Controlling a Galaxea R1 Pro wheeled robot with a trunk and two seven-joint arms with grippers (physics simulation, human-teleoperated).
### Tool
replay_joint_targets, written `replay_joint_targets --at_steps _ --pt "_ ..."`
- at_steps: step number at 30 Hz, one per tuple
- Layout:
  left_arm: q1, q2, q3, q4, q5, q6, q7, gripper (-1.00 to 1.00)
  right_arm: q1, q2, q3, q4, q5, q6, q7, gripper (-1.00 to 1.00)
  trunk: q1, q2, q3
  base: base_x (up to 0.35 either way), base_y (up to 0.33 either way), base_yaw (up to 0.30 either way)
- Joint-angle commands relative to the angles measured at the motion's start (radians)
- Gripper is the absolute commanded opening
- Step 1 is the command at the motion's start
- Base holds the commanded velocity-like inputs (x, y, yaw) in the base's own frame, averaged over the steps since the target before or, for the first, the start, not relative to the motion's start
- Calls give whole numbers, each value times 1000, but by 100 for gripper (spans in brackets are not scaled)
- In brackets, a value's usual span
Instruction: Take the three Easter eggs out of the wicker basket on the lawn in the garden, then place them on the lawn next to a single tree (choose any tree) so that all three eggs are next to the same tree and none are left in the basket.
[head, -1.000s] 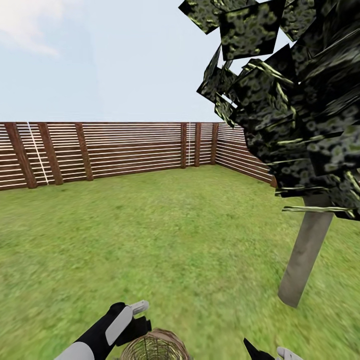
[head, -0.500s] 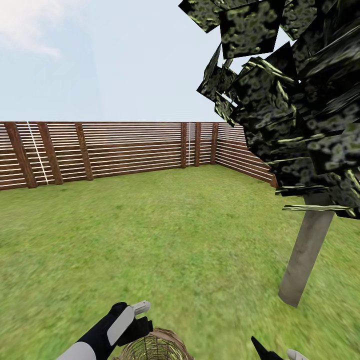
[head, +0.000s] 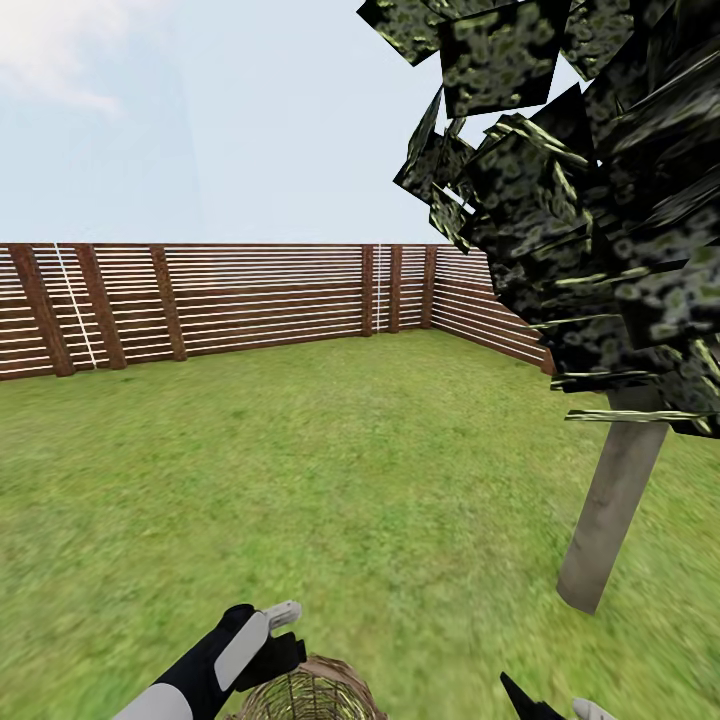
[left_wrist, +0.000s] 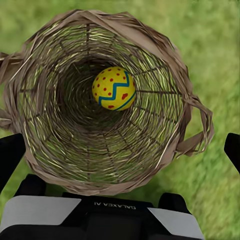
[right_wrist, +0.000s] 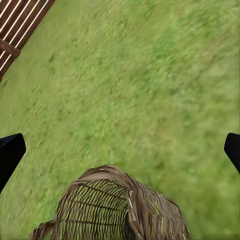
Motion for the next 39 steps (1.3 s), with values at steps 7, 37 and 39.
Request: replay_joint_targets --at_steps 7,37,39 --pt "-1 2 -6 -4 11 -4 9 100 0 1 -1 -1 -7 10 1 100 0 -1 -1 -51 0 0" --pt "-1 0 -7 -11 9 -17 10 100 0 1 1 -1 1 10 -4 100 0 -1 -1 -30 0 0" --pt "-1 0 -9 -11 7 -39 10 100 0 1 1 -1 2 10 -5 100 0 -1 -1 0 0 0"
